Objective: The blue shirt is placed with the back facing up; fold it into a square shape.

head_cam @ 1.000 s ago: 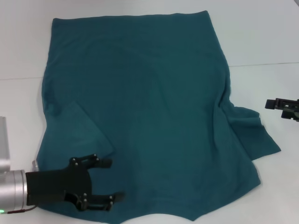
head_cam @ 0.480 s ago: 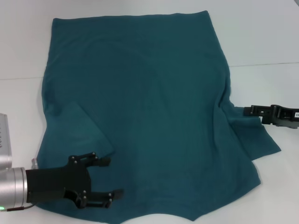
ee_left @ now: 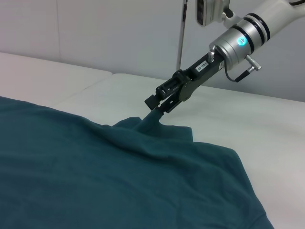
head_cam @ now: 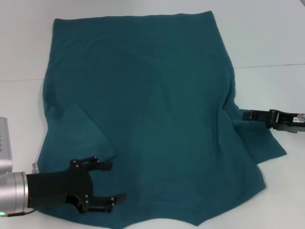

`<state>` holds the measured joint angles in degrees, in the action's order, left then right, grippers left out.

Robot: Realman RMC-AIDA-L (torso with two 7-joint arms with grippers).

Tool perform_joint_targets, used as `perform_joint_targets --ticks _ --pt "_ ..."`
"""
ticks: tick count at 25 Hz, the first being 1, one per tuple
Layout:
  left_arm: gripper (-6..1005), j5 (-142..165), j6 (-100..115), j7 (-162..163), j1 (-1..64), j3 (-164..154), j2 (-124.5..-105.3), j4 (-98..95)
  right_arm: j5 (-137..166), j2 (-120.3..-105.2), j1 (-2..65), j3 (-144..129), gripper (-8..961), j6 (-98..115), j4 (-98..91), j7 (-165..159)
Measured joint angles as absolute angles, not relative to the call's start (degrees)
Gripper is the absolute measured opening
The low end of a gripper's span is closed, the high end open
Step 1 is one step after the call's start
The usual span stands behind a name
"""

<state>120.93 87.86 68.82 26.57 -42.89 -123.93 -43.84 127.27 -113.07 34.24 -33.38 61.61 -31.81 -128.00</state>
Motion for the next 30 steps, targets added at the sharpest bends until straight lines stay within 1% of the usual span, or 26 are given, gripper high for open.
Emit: perform_joint_targets --ticks 7,13,18,29,30 --pt "902 120.9 87.3 68.8 26.5 -42.9 -123.93 -43.7 127.2 -113.52 34.6 -33.5 907 60.7 -31.1 -127.7" --pt "902 120.9 87.2 68.8 26.3 -42.8 -123.93 -43.7 126.9 -113.55 34.0 -33.3 734 60.4 -31.1 -126.7" --pt "903 120.9 87.3 68.8 26.3 -42.8 -124.01 -43.6 126.8 -113.73 33.8 -33.0 497 60.6 -31.2 -126.1" --pt "903 120.6 87.3 69.4 26.3 -42.8 -124.01 -43.6 126.6 -114.06 32.8 -29.4 21 60.2 -31.7 -123.3" --pt "903 120.4 87.3 69.4 26.3 -42.8 -124.02 -43.6 126.6 -114.06 32.6 -28.9 17 60.2 -31.7 -122.8"
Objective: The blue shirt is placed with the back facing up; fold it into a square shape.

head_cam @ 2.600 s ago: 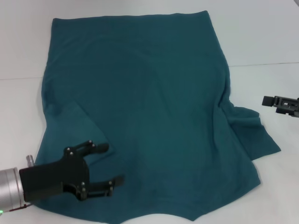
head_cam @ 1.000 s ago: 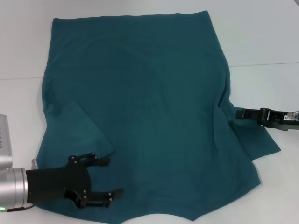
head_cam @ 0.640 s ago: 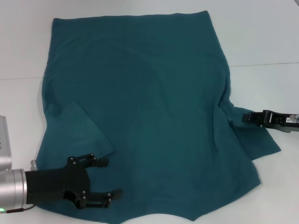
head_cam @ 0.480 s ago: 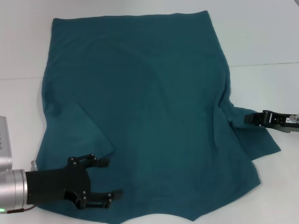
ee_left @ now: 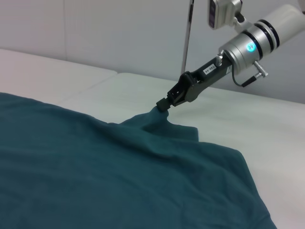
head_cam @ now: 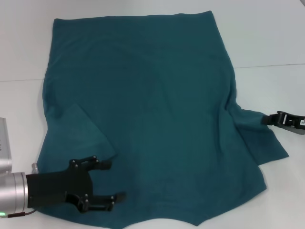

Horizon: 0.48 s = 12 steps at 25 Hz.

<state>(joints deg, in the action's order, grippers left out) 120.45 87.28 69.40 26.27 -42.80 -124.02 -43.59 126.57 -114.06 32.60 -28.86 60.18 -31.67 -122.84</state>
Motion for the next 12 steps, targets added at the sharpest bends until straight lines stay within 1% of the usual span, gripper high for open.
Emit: perform_joint_targets --ticks 5,12 --pt "903 119.9 87.2 70.0 26.3 -42.8 -124.08 -43.6 126.6 -113.52 31.9 -26.8 -1 60.0 -31.7 -121.4" --pt "903 119.6 87.2 70.4 26.3 -42.4 -124.11 -43.4 126.6 -112.04 31.3 -25.4 -1 60.1 -31.8 -119.3"
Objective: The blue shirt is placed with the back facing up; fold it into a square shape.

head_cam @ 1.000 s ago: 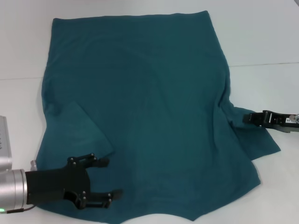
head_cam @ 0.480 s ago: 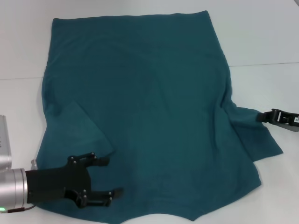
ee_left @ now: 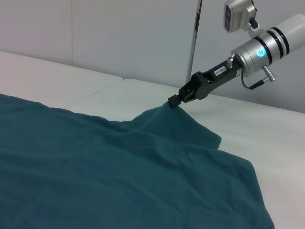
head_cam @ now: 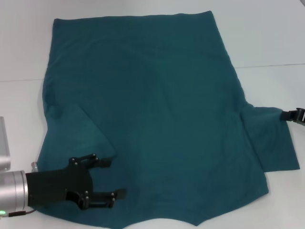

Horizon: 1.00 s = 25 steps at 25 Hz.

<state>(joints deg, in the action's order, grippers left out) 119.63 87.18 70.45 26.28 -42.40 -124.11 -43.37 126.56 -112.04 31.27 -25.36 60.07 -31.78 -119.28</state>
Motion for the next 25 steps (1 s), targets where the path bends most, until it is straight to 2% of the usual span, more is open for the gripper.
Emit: perform_joint_targets --ticks 25 --pt "903 119.5 87.2 71.8 26.7 -42.3 -124.19 -42.8 123.7 -111.07 33.0 -25.4 -1 59.4 -34.9 -114.7"
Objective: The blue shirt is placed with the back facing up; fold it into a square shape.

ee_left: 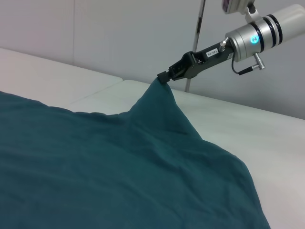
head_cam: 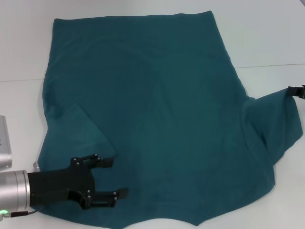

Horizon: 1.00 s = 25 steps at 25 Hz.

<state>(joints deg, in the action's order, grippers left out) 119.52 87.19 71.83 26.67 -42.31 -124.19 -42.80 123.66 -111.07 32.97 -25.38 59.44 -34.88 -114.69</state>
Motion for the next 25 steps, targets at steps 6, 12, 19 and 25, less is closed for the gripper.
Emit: perform_joint_targets --ticks 6,12,19,25 --pt "903 119.5 87.2 71.8 26.8 -42.5 -124.19 -42.8 123.7 -110.97 33.2 -25.7 -1 58.4 -35.0 -113.1" --pt "903 118.9 87.2 71.8 26.9 -42.7 -124.19 -42.8 123.7 -112.11 33.8 -25.6 0 56.6 -35.0 -110.0" --pt "903 118.9 87.1 71.8 26.9 -42.7 -124.19 -42.8 123.7 -112.70 34.2 -25.7 0 54.7 -35.0 -108.5" --pt "902 118.9 86.8 71.8 27.0 -42.8 -124.19 -42.8 123.6 -113.40 34.2 -25.5 0 53.9 -35.0 -106.6"
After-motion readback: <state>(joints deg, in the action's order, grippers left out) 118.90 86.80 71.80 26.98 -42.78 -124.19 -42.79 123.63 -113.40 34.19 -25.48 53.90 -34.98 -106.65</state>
